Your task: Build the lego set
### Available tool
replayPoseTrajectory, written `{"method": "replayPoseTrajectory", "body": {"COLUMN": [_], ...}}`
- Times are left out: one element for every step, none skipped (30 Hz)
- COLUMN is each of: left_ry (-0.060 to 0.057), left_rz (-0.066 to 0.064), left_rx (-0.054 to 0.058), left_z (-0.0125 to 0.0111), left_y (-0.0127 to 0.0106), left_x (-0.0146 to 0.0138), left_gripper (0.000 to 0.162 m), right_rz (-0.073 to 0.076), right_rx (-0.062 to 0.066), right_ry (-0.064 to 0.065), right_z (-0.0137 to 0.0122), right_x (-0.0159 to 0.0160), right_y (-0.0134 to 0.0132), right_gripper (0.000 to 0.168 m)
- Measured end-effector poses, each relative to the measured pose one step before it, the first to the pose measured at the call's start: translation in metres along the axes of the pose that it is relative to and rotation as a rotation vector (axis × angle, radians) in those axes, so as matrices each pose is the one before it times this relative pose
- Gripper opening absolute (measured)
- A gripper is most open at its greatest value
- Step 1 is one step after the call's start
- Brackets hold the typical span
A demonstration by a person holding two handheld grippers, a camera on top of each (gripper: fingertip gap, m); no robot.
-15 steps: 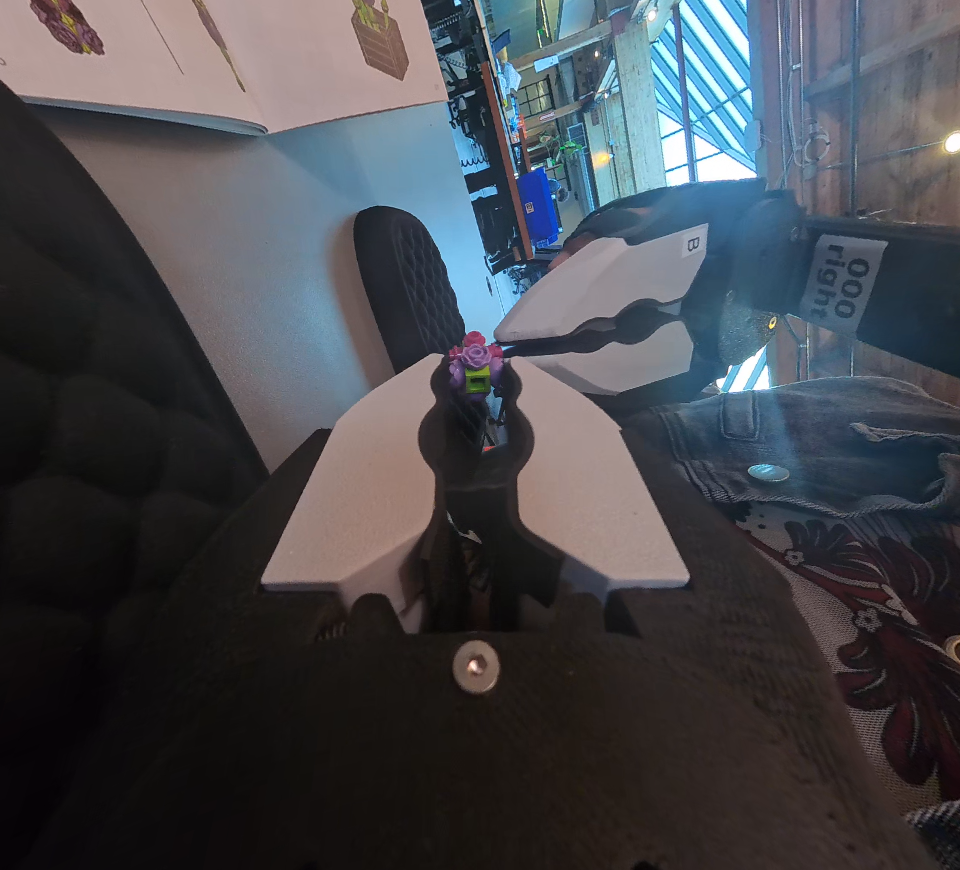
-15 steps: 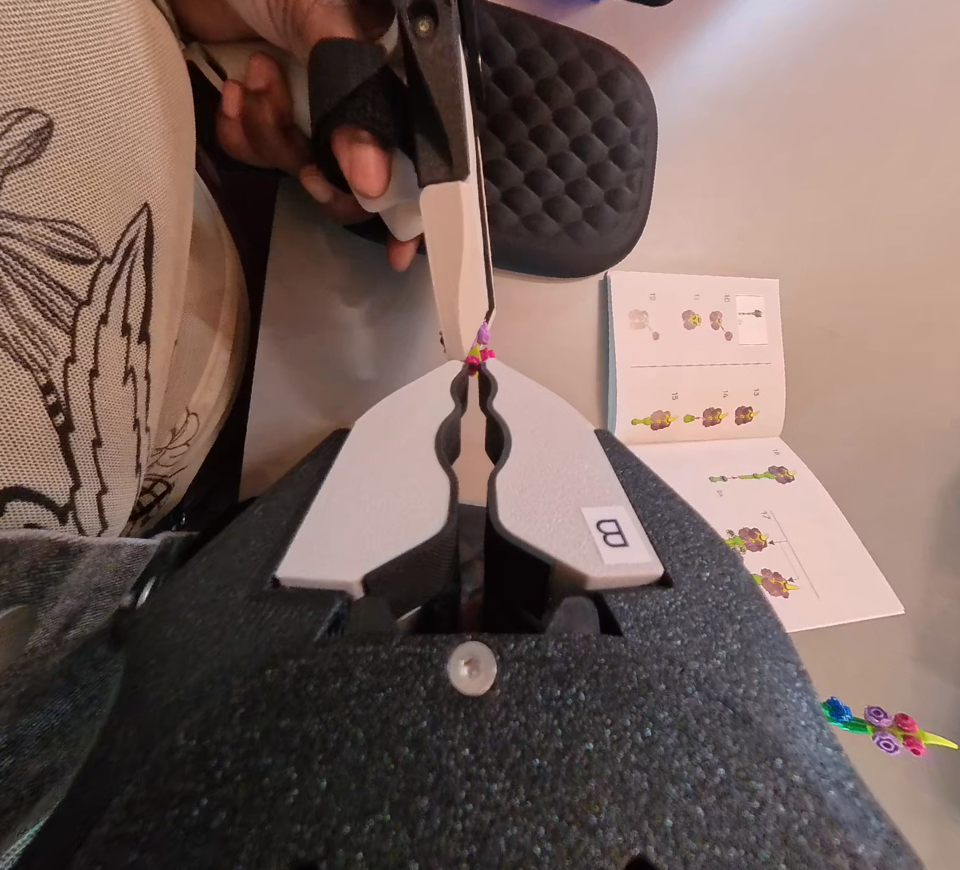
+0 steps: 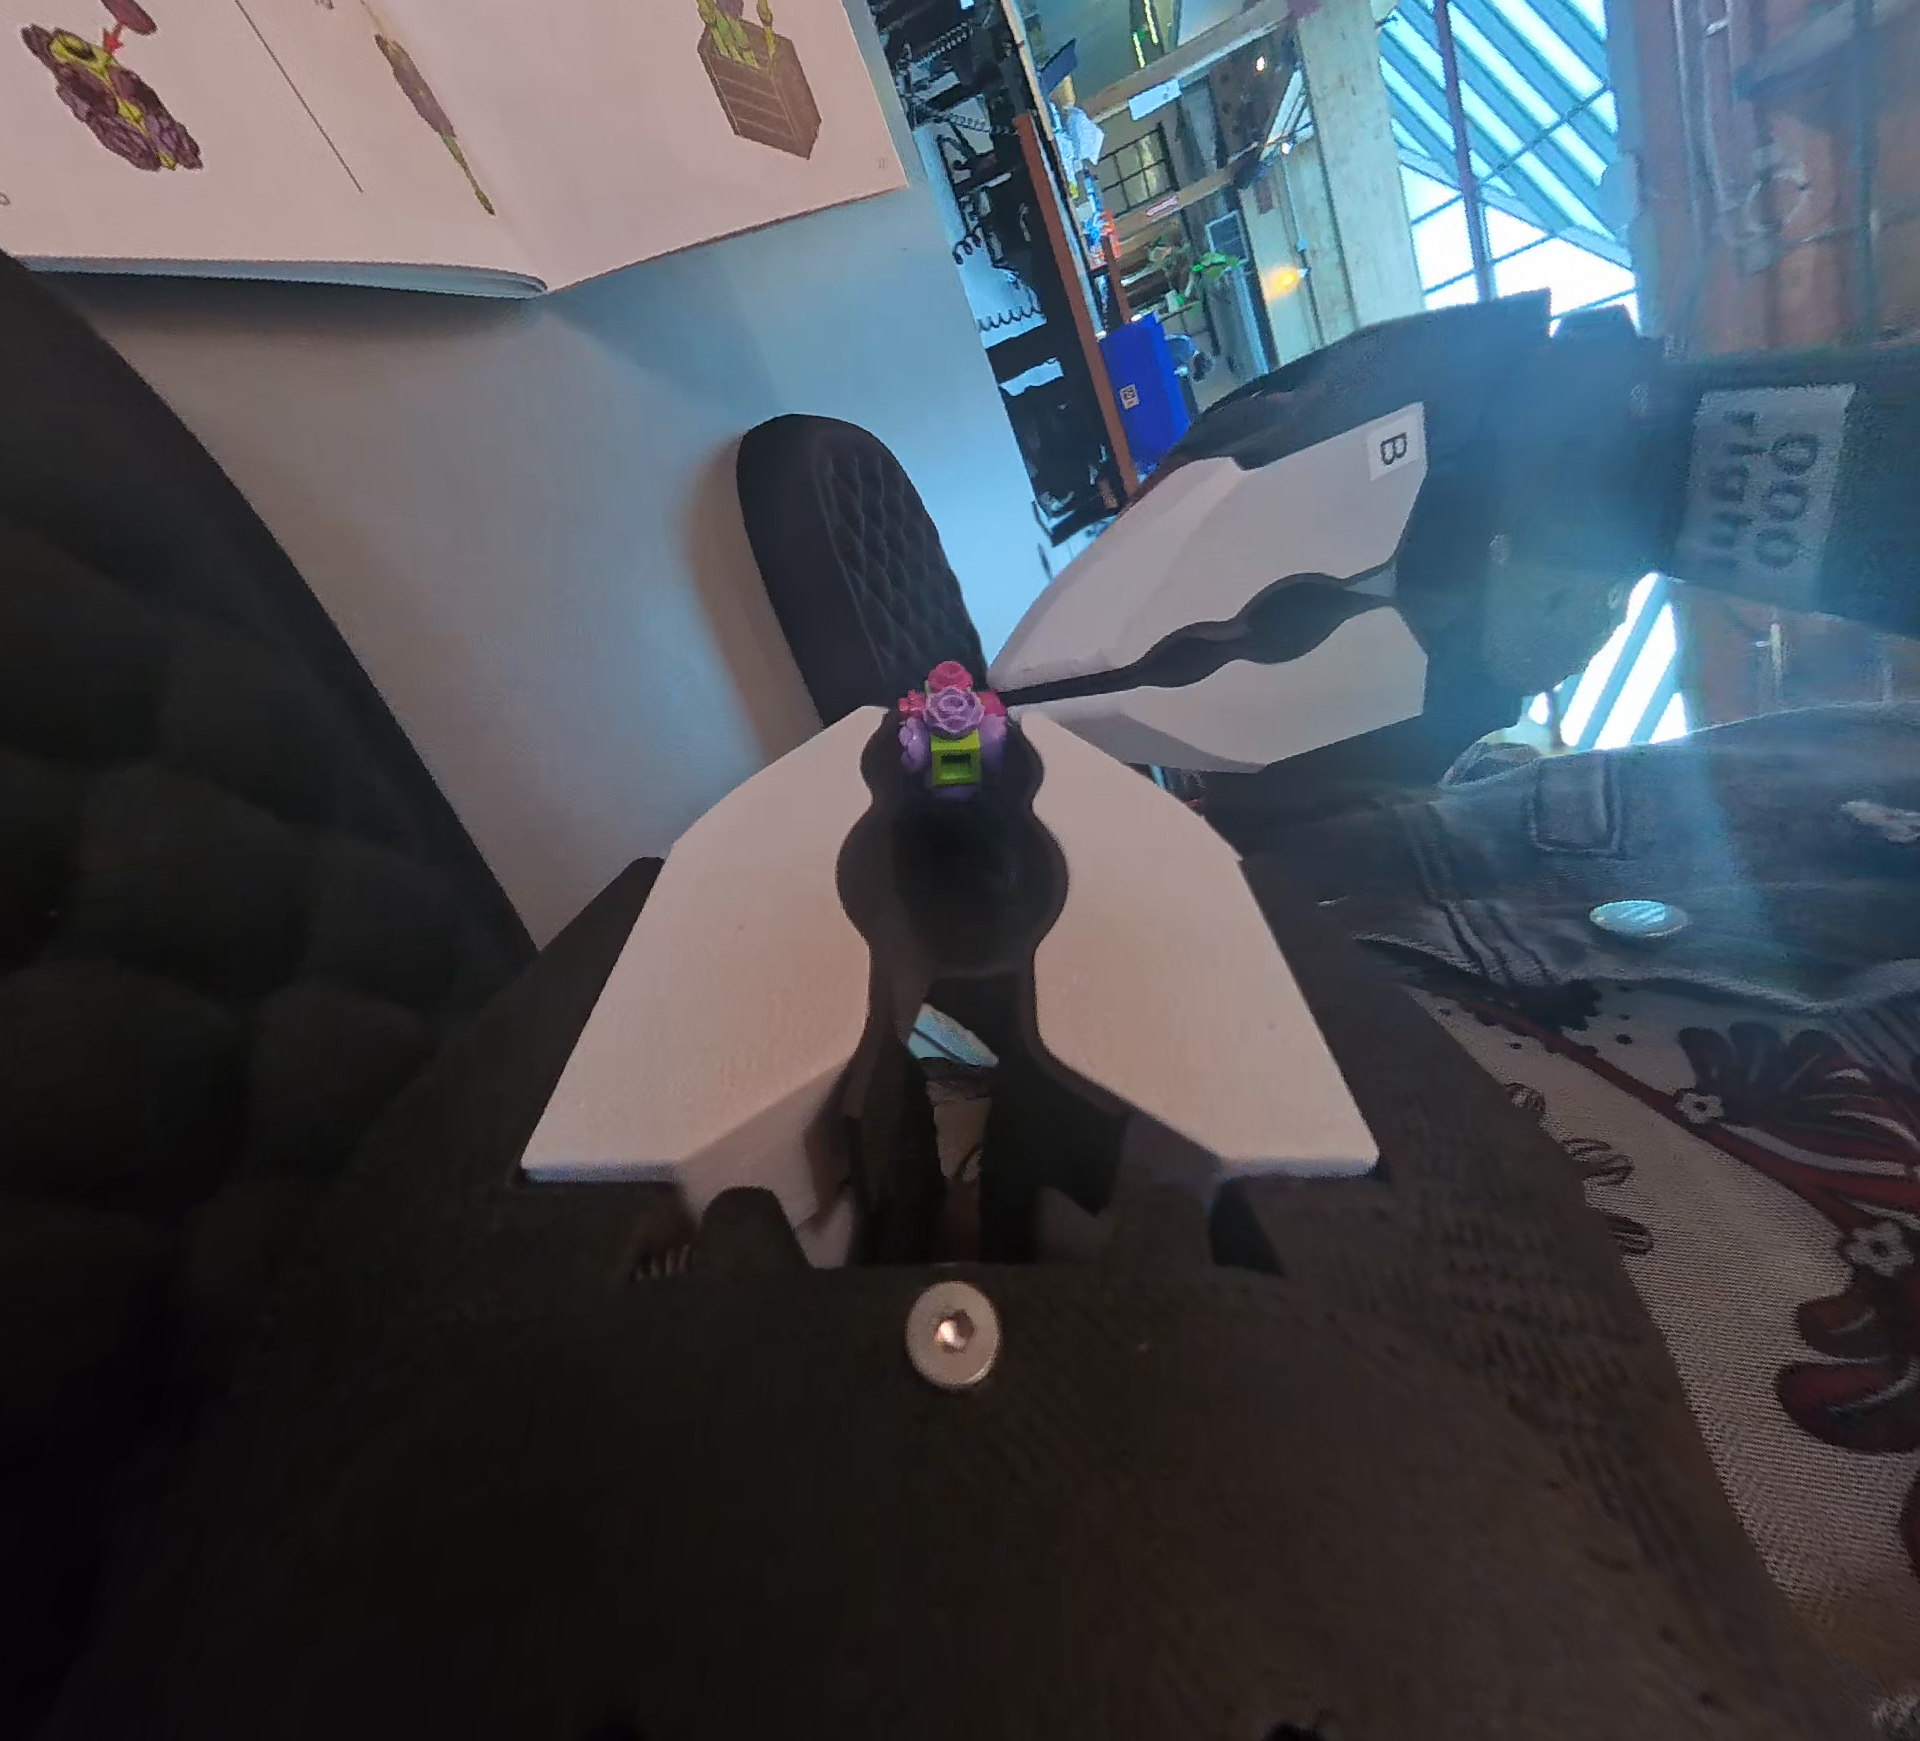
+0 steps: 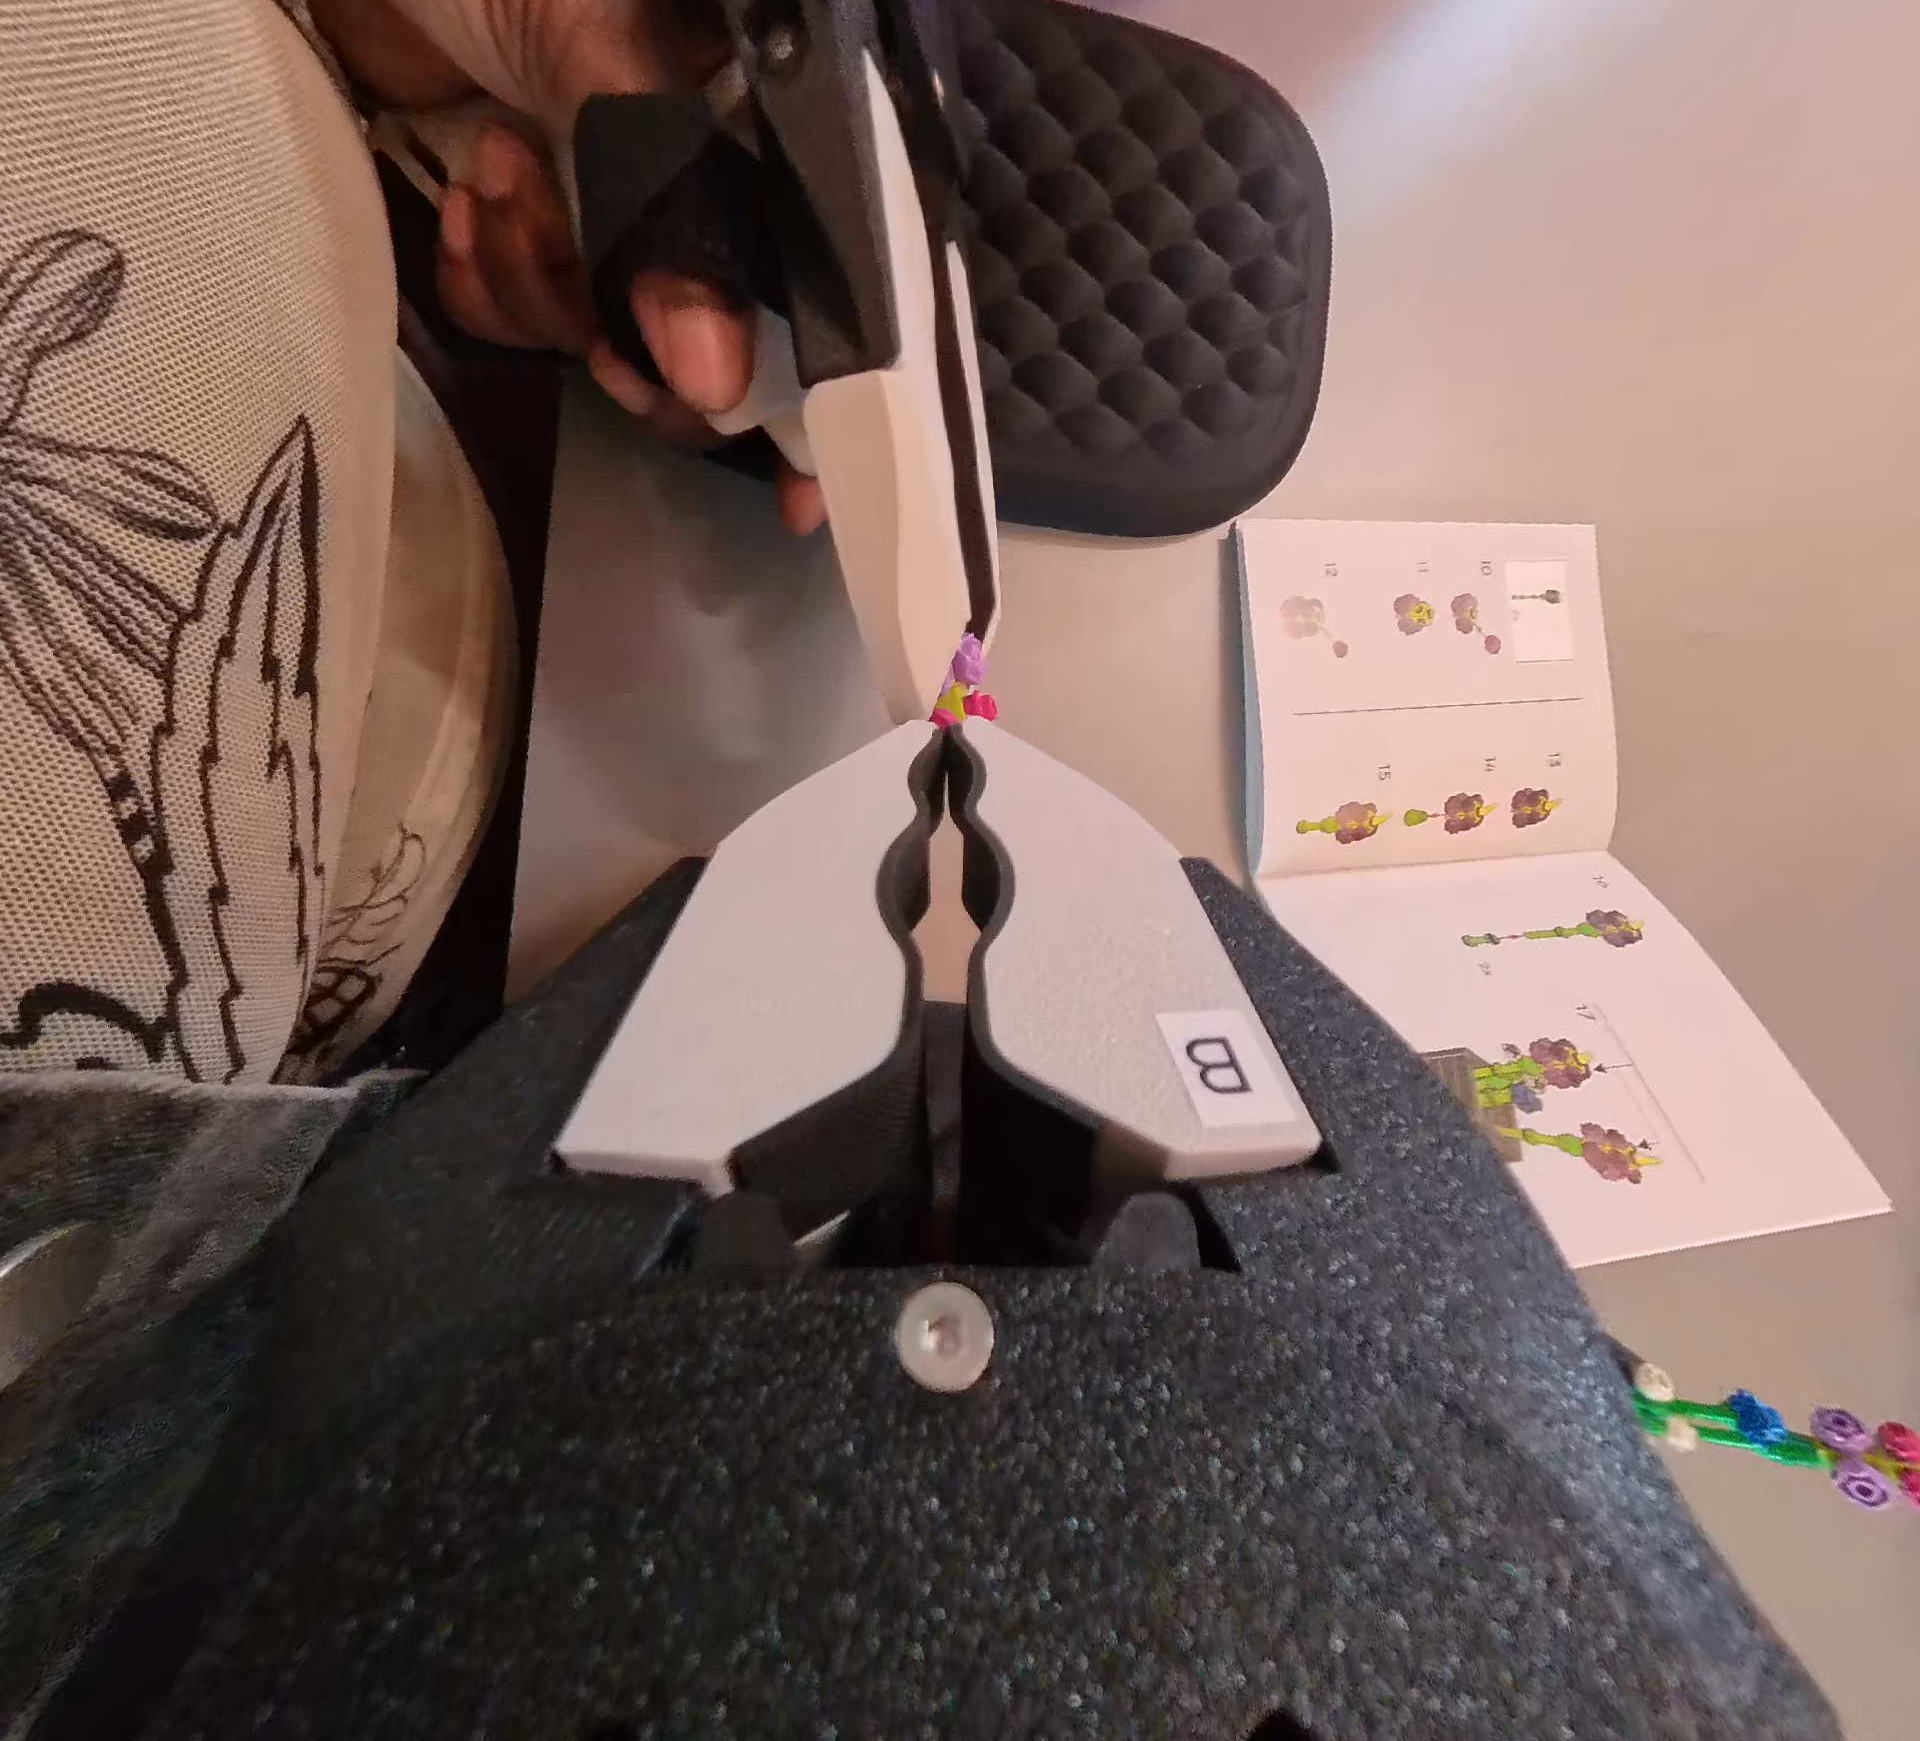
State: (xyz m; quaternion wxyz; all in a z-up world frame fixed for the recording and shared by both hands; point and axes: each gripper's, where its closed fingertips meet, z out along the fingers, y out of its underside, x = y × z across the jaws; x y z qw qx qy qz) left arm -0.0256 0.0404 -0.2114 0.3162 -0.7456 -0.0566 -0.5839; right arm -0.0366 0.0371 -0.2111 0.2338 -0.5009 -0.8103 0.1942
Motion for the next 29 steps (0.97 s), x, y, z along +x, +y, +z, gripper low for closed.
{"method": "replayPoseTrajectory", "body": {"left_ry": [-0.0112, -0.0178, -0.0216, -0.0223, -0.0184, -0.0135, -0.0177, -0.0203, -0.0184, -0.0127, -0.0069, -0.0105, -0.0162, -0.0126, -0.0145, -0.0069, -0.0042, 0.0046, 0.0096, 0.0039, -0.0020, 0.0037, 0.0218, 0.0379, 0.0523, 0.0613, 0.0490, 0.0406, 0.0319], "left_rz": [0.0148, 0.0195, 0.0202, 0.0174, 0.0136, 0.0173, 0.0218, 0.0250, 0.0185, 0.0097, 0.0062, 0.0090, 0.0184, 0.0234, 0.0184, 0.0152, 0.0114, 0.0037, -0.0100, -0.0091, -0.0029, -0.0143, -0.0330, -0.0399, -0.0327, -0.0166, -0.0014, 0.0328, 0.0441], "left_rx": [-0.0004, -0.0036, -0.0021, -0.0034, -0.0044, -0.0045, -0.0070, -0.0081, -0.0071, -0.0046, -0.0038, -0.0021, -0.0067, -0.0103, -0.0088, -0.0028, 0.0023, 0.0093, 0.0032, 0.0057, 0.0107, 0.0133, 0.0157, 0.0265, 0.0478, 0.0612, 0.0530, 0.0334, 0.0218], "left_z": [0.00071, 0.00049, 0.00075, 0.00084, 0.00055, 0.00049, 0.00057, 0.00108, 0.00081, 0.00052, 0.00056, -0.00020, 0.00062, 0.00107, 0.00114, 0.00046, 0.00017, -0.00026, -0.00032, -0.00055, -0.00071, -0.00100, -0.00126, -0.00193, -0.00288, -0.00422, -0.00426, -0.00362, -0.00309], "left_y": [0.00020, 0.00071, 0.00074, 0.00087, 0.00092, 0.00087, 0.00138, 0.00152, 0.00108, 0.00061, 0.00057, 0.00048, 0.00112, 0.00170, 0.00146, 0.00051, 0.00002, -0.00112, -0.00070, -0.00080, -0.00147, -0.00249, -0.00304, -0.00514, -0.00783, -0.00983, -0.00909, -0.00643, -0.00450], "left_x": [-0.00157, -0.00058, -0.00114, -0.00129, -0.00134, -0.00062, -0.00089, -0.00047, -0.00094, -0.00153, -0.00072, 0.00018, -0.00096, 0.00001, -0.00021, 0.00014, 0.00048, 0.00094, 0.00060, -0.00047, -0.00052, -0.00059, 0.00040, 0.00158, 0.00321, 0.00630, 0.00572, 0.00603, 0.00589], "left_gripper": [0.018, 0.018, 0.018, 0.018, 0.018, 0.018, 0.018, 0.019, 0.018, 0.018, 0.018, 0.018, 0.018, 0.018, 0.018, 0.017, 0.017, 0.017, 0.018, 0.018, 0.018, 0.018, 0.018, 0.018, 0.018, 0.019, 0.018, 0.019, 0.018], "right_rz": [0.0168, 0.0127, 0.0088, 0.0076, 0.0095, 0.0117, 0.0161, 0.0165, 0.0170, 0.0184, 0.0159, 0.0159, 0.0152, 0.0143, 0.0146, 0.0188, 0.0187, 0.0196, 0.0206, 0.0067, -0.0014, 0.0022, 0.0086, 0.0183, 0.0318, 0.0438, 0.0542, 0.0748, 0.0988], "right_rx": [-0.0020, -0.0062, -0.0076, -0.0094, -0.0091, -0.0056, -0.0064, -0.0069, -0.0034, -0.0025, -0.0007, -0.0015, -0.0050, -0.0083, -0.0078, -0.0011, 0.0067, 0.0166, 0.0122, 0.0063, 0.0054, 0.0099, 0.0204, 0.0360, 0.0530, 0.0668, 0.0800, 0.0986, 0.1066], "right_ry": [-0.0042, -0.0038, -0.0003, 0.0019, 0.0002, -0.0035, -0.0074, -0.0091, -0.0051, -0.0016, -0.0002, 0.0008, 0.0008, 0.0004, 0.0002, -0.0046, -0.0062, -0.0060, -0.0064, 0.0035, 0.0119, 0.0140, 0.0096, 0.0021, -0.0077, -0.0195, -0.0347, -0.0564, -0.0944], "right_z": [0.00019, 0.00046, 0.00060, 0.00090, 0.00077, 0.00048, 0.00067, 0.00084, 0.00088, 0.00098, 0.00049, 0.00036, 0.00089, 0.00116, 0.00095, 0.00020, -0.00040, -0.00101, -0.00064, -0.00022, -0.00031, -0.00073, -0.00151, -0.00299, -0.00430, -0.00498, -0.00448, -0.00390, -0.00362], "right_x": [-0.00057, -0.00077, -0.00066, -0.00032, -0.00051, -0.00049, -0.00077, -0.00089, -0.00051, -0.00016, -0.00005, 0.00000, -0.00020, -0.00032, -0.00024, -0.00037, -0.00036, 0.00028, 0.00012, 0.00070, 0.00123, 0.00161, 0.00214, 0.00247, 0.00273, 0.00279, 0.00207, 0.00063, -0.00310], "right_y": [0.00087, 0.00128, 0.00146, 0.00159, 0.00163, 0.00106, 0.00144, 0.00154, 0.00137, 0.00098, 0.00073, 0.00073, 0.00121, 0.00153, 0.00169, 0.00098, 0.00052, -0.00060, -0.00051, -0.00072, -0.00111, -0.00186, -0.00274, -0.00431, -0.00598, -0.00657, -0.00608, -0.00601, -0.00571], "right_gripper": [0.000, 0.000, 0.000, 0.000, 0.000, 0.000, 0.000, 0.000, 0.000, 0.000, 0.000, 0.000, 0.000, 0.000, 0.000, 0.000, 0.000, 0.000, 0.000, 0.000, 0.000, 0.000, 0.000, 0.000, 0.000, 0.001, 0.008, 0.015, 0.023]}}
